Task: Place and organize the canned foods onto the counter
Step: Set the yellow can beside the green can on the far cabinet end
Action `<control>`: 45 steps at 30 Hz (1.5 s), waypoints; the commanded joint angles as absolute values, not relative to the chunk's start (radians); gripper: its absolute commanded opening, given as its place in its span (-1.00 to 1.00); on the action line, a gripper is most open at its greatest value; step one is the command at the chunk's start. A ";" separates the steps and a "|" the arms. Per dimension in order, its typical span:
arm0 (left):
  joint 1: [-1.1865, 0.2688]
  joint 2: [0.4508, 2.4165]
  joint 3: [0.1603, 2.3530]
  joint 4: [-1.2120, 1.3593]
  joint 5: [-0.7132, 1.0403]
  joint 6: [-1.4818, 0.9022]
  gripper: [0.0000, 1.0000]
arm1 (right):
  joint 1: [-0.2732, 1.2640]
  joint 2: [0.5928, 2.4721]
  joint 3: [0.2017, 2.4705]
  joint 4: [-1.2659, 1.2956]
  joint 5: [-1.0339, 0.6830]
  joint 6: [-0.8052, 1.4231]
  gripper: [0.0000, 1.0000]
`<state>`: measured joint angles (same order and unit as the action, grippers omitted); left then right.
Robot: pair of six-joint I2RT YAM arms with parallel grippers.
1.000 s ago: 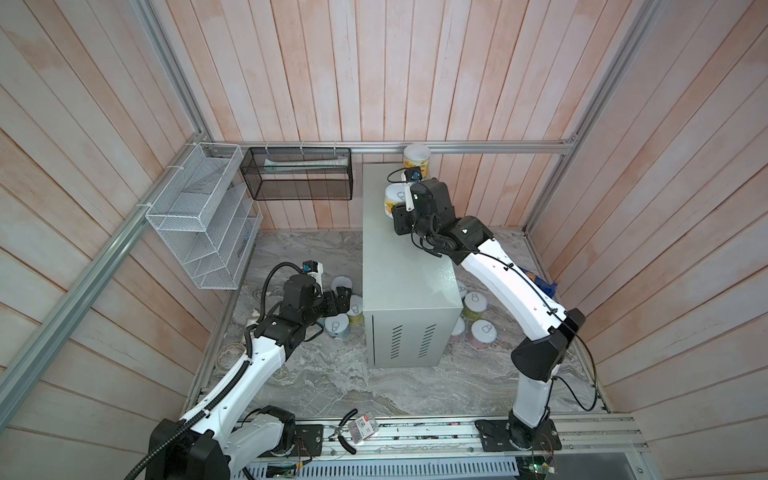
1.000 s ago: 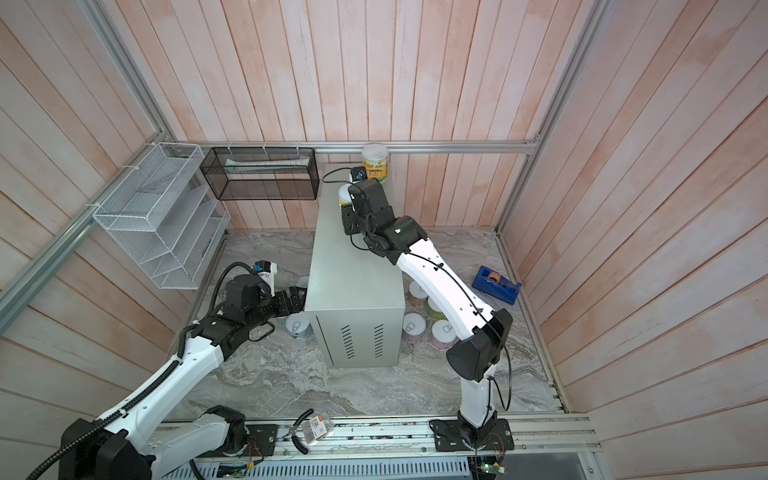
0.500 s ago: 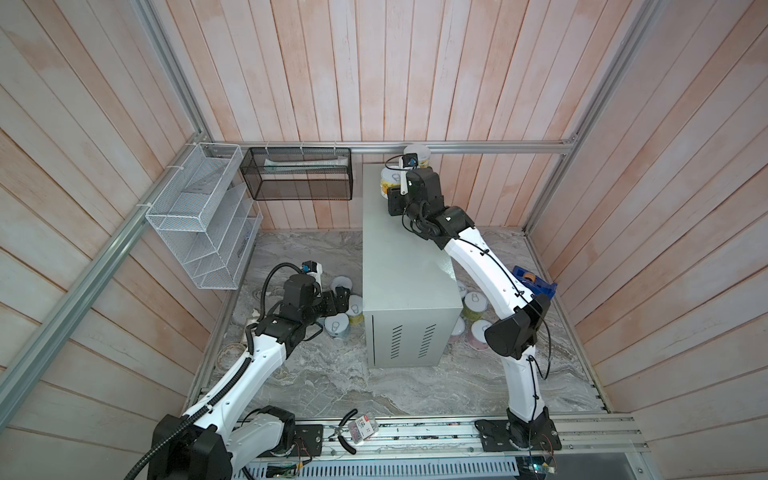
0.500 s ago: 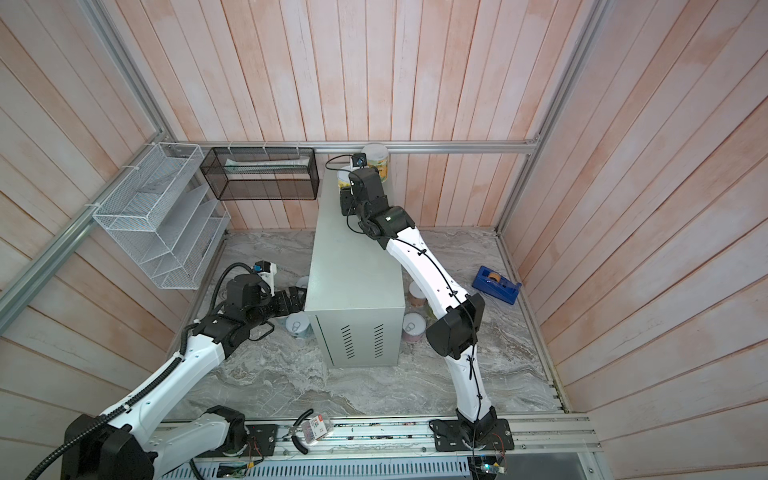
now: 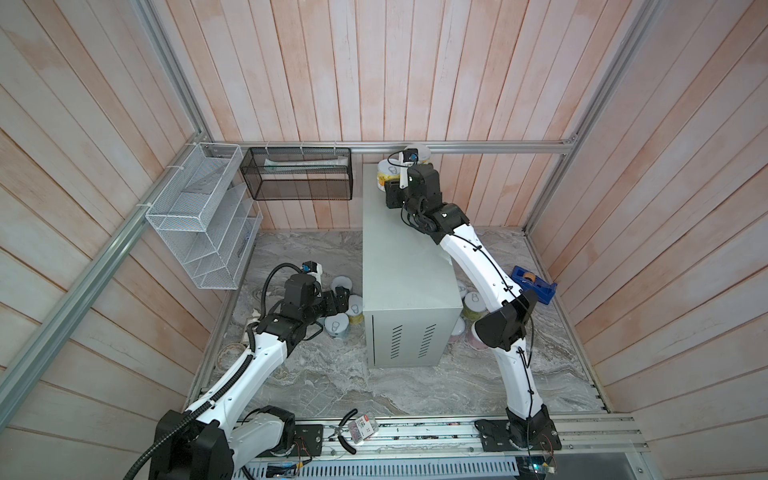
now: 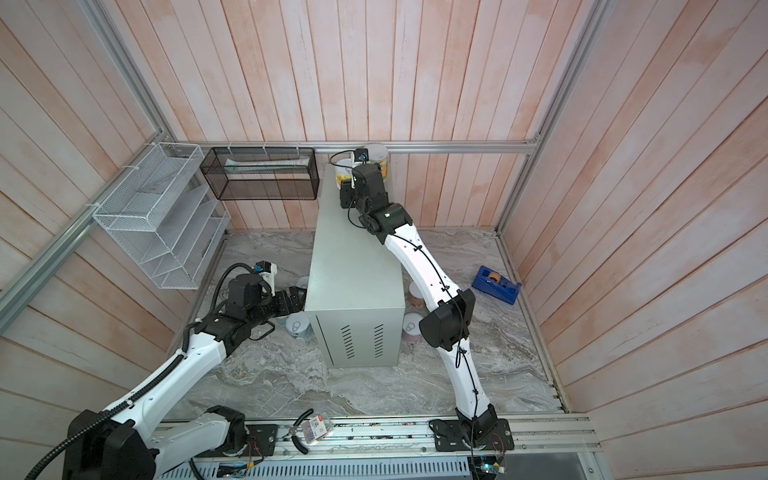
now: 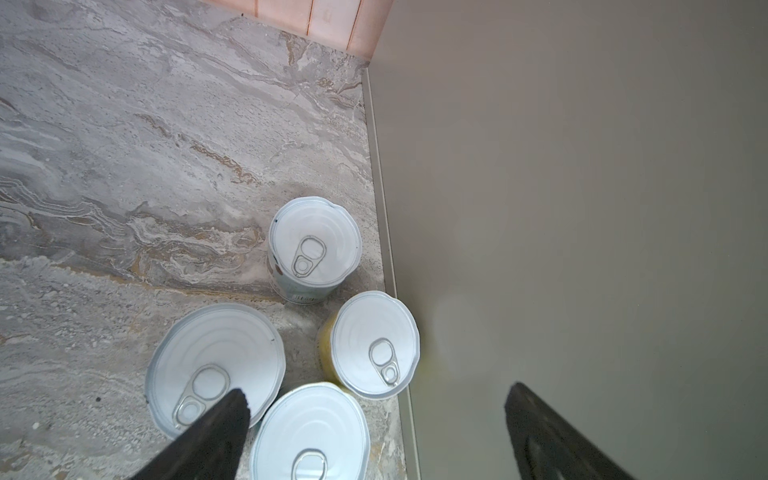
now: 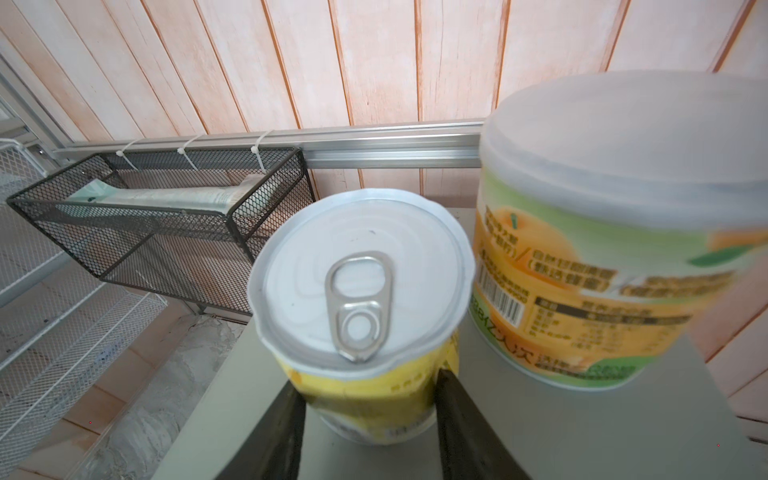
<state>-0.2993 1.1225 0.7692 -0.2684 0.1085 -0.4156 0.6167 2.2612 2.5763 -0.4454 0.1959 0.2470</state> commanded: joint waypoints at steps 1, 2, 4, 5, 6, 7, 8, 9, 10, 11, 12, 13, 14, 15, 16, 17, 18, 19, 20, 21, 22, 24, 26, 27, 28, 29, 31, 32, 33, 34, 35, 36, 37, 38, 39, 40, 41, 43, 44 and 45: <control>-0.294 1.127 0.773 -0.251 0.115 -0.425 0.96 | 0.593 2.289 2.602 -0.415 0.148 0.293 -0.12; -0.293 1.127 0.775 -0.252 0.114 -0.425 0.96 | 0.590 2.293 2.606 -0.411 0.139 0.297 -0.13; -0.294 1.127 0.780 -0.254 0.109 -0.424 0.96 | 0.588 2.300 2.611 -0.404 0.114 0.301 -0.13; -0.293 1.127 0.781 -0.257 0.106 -0.422 0.96 | 0.585 2.303 2.615 -0.401 0.103 0.304 -0.14; -0.293 1.127 0.781 -0.256 0.105 -0.422 0.96 | 0.586 2.307 2.616 -0.399 0.096 0.304 -0.13; -0.291 1.129 0.781 -0.256 0.104 -0.422 0.96 | 0.586 2.310 2.620 -0.397 0.093 0.305 -0.14; -0.291 1.131 0.781 -0.256 0.104 -0.422 0.96 | 0.586 2.313 2.622 -0.396 0.085 0.304 -0.14; -0.291 1.133 0.781 -0.256 0.104 -0.423 0.96 | 0.585 2.315 2.624 -0.395 0.083 0.305 -0.14; -0.291 1.133 0.778 -0.256 0.104 -0.422 0.96 | 0.586 2.319 2.626 -0.394 0.083 0.307 -0.16; -0.291 1.135 0.776 -0.253 0.103 -0.424 0.96 | 0.585 2.322 2.628 -0.393 0.079 0.311 -0.19; -0.291 1.136 0.775 -0.252 0.104 -0.424 0.96 | 0.585 2.325 2.629 -0.391 0.075 0.314 -0.20; -0.291 1.138 0.775 -0.253 0.104 -0.424 0.96 | 0.585 2.327 2.630 -0.390 0.079 0.319 -0.20; -0.292 1.139 0.774 -0.252 0.104 -0.424 0.96 | 0.584 2.331 2.631 -0.387 0.081 0.324 -0.20; -0.291 1.140 0.775 -0.252 0.104 -0.423 0.96 | 0.583 2.333 2.632 -0.382 0.080 0.330 -0.20; -0.291 1.140 0.775 -0.251 0.105 -0.424 0.96 | 0.582 2.337 2.631 -0.378 0.074 0.335 -0.20; -0.291 1.141 0.775 -0.252 0.104 -0.423 0.96 | 0.580 2.342 2.637 -0.375 0.068 0.342 -0.20; -0.291 1.144 0.776 -0.252 0.106 -0.423 0.95 | 0.579 2.347 2.643 -0.374 0.069 0.352 -0.20; -0.291 1.146 0.778 -0.252 0.106 -0.424 0.96 | 0.577 2.351 2.649 -0.374 0.071 0.358 -0.20; -0.291 1.148 0.781 -0.253 0.106 -0.424 0.95 | 0.577 2.355 2.652 -0.369 0.068 0.364 -0.21; -0.291 1.150 0.782 -0.257 0.107 -0.424 0.95 | 0.577 2.357 2.653 -0.365 0.077 0.373 -0.21; -0.290 1.152 0.783 -0.258 0.110 -0.422 0.95 | 0.577 2.359 2.653 -0.360 0.080 0.377 -0.22; -0.291 1.152 0.784 -0.264 0.110 -0.417 0.95 | 0.573 2.364 2.656 -0.359 0.088 0.391 -0.22; -0.290 1.153 0.787 -0.270 0.106 -0.413 0.96 | 0.572 2.369 2.658 -0.361 0.101 0.401 -0.25; -0.291 1.152 0.787 -0.273 0.101 -0.410 0.96 | 0.570 2.370 2.658 -0.361 0.104 0.402 -0.26; -0.290 1.152 0.787 -0.276 0.099 -0.409 0.96 | 0.567 2.371 2.659 -0.360 0.111 0.408 -0.26; -0.291 1.152 0.787 -0.278 0.097 -0.407 0.96 | 0.565 2.375 2.663 -0.363 0.115 0.416 -0.27; -0.291 1.150 0.788 -0.278 0.095 -0.408 0.96 | 0.560 2.372 2.663 -0.360 0.087 0.425 -0.30; -0.291 1.150 0.788 -0.278 0.094 -0.405 0.96 | 0.559 2.368 2.663 -0.356 0.071 0.429 -0.31; -0.291 1.146 0.790 -0.279 0.089 -0.405 0.96 | 0.561 2.360 2.664 -0.354 0.055 0.428 -0.32; -0.291 1.141 0.791 -0.280 0.082 -0.403 0.96 | 0.563 2.351 2.663 -0.352 0.038 0.421 -0.31; -0.291 1.134 0.793 -0.281 0.073 -0.402 0.96 | 0.564 2.334 2.663 -0.355 0.034 0.417 -0.31; -0.290 1.128 0.795 -0.281 0.066 -0.402 0.97 | 0.567 2.314 2.662 -0.361 0.034 0.406 -0.29; -0.290 1.125 0.797 -0.281 0.060 -0.400 0.97 | 0.569 2.294 2.661 -0.373 0.034 0.397 -0.29; -0.291 1.120 0.797 -0.278 0.053 -0.400 0.97 | 0.571 2.268 2.653 -0.387 0.043 0.387 -0.26; -0.291 1.118 0.799 -0.276 0.049 -0.399 0.97 | 0.573 2.233 2.639 -0.400 0.048 0.377 -0.23; -0.290 1.118 0.799 -0.276 0.046 -0.400 0.98 | 0.573 2.197 2.615 -0.409 0.055 0.373 -0.21; -0.291 1.116 0.800 -0.276 0.045 -0.399 0.97 | 0.579 2.153 2.584 -0.411 0.065 0.361 -0.16; -0.290 1.113 0.799 -0.271 0.040 -0.399 0.98 | 0.592 2.052 2.491 -0.403 0.111 0.325 -0.07; -0.291 1.111 0.799 -0.268 0.040 -0.399 0.98 | 0.600 1.994 2.429 -0.392 0.140 0.305 0.00; -0.291 1.106 0.799 -0.268 0.041 -0.401 0.99 | 0.606 1.929 2.362 -0.382 0.160 0.288 0.08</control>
<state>-0.2947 1.1286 0.7704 -0.2729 0.0650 -0.4114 0.5835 2.1021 2.4298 -0.4057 0.0917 0.3504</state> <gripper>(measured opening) 0.992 0.524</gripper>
